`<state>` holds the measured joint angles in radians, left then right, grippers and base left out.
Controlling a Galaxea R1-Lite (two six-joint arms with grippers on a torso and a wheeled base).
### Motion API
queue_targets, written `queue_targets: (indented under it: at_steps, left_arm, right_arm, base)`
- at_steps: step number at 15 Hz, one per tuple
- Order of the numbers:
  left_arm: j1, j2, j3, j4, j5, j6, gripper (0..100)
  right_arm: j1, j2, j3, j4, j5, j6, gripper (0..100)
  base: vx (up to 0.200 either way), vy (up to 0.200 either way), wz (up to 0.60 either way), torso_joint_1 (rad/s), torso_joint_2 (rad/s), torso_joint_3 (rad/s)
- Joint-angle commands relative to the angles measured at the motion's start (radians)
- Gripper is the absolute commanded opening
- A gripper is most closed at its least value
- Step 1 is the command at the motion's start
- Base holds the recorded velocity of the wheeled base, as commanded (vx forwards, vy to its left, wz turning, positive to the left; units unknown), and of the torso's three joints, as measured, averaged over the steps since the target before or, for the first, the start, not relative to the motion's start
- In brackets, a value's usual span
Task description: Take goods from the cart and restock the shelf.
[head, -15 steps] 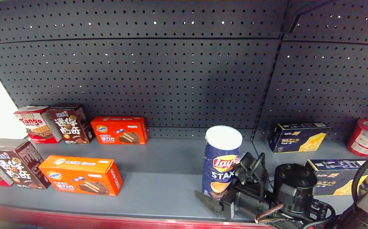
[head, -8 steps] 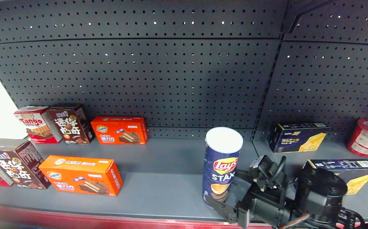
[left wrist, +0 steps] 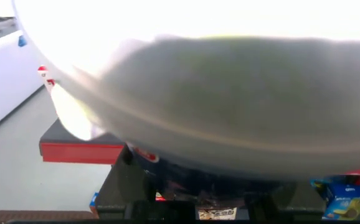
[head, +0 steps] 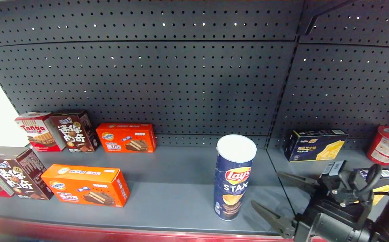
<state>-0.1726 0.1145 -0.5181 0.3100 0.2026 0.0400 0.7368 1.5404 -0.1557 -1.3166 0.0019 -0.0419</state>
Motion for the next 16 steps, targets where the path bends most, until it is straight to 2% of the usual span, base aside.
queue_targets:
  at_steps: [1, 2, 4, 6, 7, 8, 9, 12, 13, 15, 16]
  left_arm:
    - [-0.004, 0.05, -0.033, -0.002, -0.011, 0.004, 0]
    - [-0.004, 0.071, -0.042, -0.005, -0.014, 0.006, 0]
    - [-0.018, 0.111, -0.069, -0.006, -0.022, 0.008, 0]
    - [-0.045, 0.159, -0.122, -0.006, -0.023, 0.021, 0]
    - [-0.064, 0.191, -0.154, -0.006, -0.025, 0.023, 0]
    - [-0.081, 0.215, -0.177, -0.005, -0.034, 0.023, 0]
    - [-0.108, 0.254, -0.209, -0.003, -0.075, 0.023, 0]
    - [-0.124, 0.375, -0.278, -0.005, -0.198, 0.02, 0]
    - [-0.122, 0.442, -0.312, -0.006, -0.262, 0.014, 0]
    - [-0.125, 0.55, -0.372, -0.012, -0.348, 0.008, 0]
    - [-0.122, 0.613, -0.405, -0.022, -0.407, -0.008, 0]
  right_arm:
    - [-0.01, -0.125, -0.01, 0.069, -0.003, -0.026, 100]
    - [-0.01, -0.161, -0.051, 0.151, -0.003, -0.046, 100]
    - [0.015, -0.299, -0.183, 0.474, -0.03, -0.061, 100]
    - [0.082, -0.444, -0.295, 0.821, -0.12, -0.053, 100]
    - [0.108, -0.508, -0.306, 0.902, -0.131, -0.046, 100]
    - [0.125, -0.553, -0.3, 0.927, -0.132, -0.044, 100]
    - [0.142, -0.625, -0.295, 0.965, -0.135, -0.042, 100]
    - [0.145, -0.761, -0.303, 1.143, -0.134, 0.008, 100]
    - [0.147, -0.826, -0.291, 1.221, -0.132, 0.028, 100]
    - [0.134, -0.913, -0.277, 1.295, -0.134, 0.033, 100]
    - [0.092, -0.967, -0.277, 1.33, -0.135, 0.033, 100]
  base:
    - [0.0, 0.0, 0.0, 0.0, 0.0, 0.0]
    - [0.0, 0.0, 0.0, 0.0, 0.0, 0.0]
    - [0.0, 0.0, 0.0, 0.0, 0.0, 0.0]
    - [0.0, 0.0, 0.0, 0.0, 0.0, 0.0]
    - [0.0, 0.0, 0.0, 0.0, 0.0, 0.0]
    - [0.0, 0.0, 0.0, 0.0, 0.0, 0.0]
    - [0.0, 0.0, 0.0, 0.0, 0.0, 0.0]
    - [0.0, 0.0, 0.0, 0.0, 0.0, 0.0]
    - [0.0, 0.0, 0.0, 0.0, 0.0, 0.0]
    - [0.0, 0.0, 0.0, 0.0, 0.0, 0.0]
    - [0.0, 0.0, 0.0, 0.0, 0.0, 0.0]
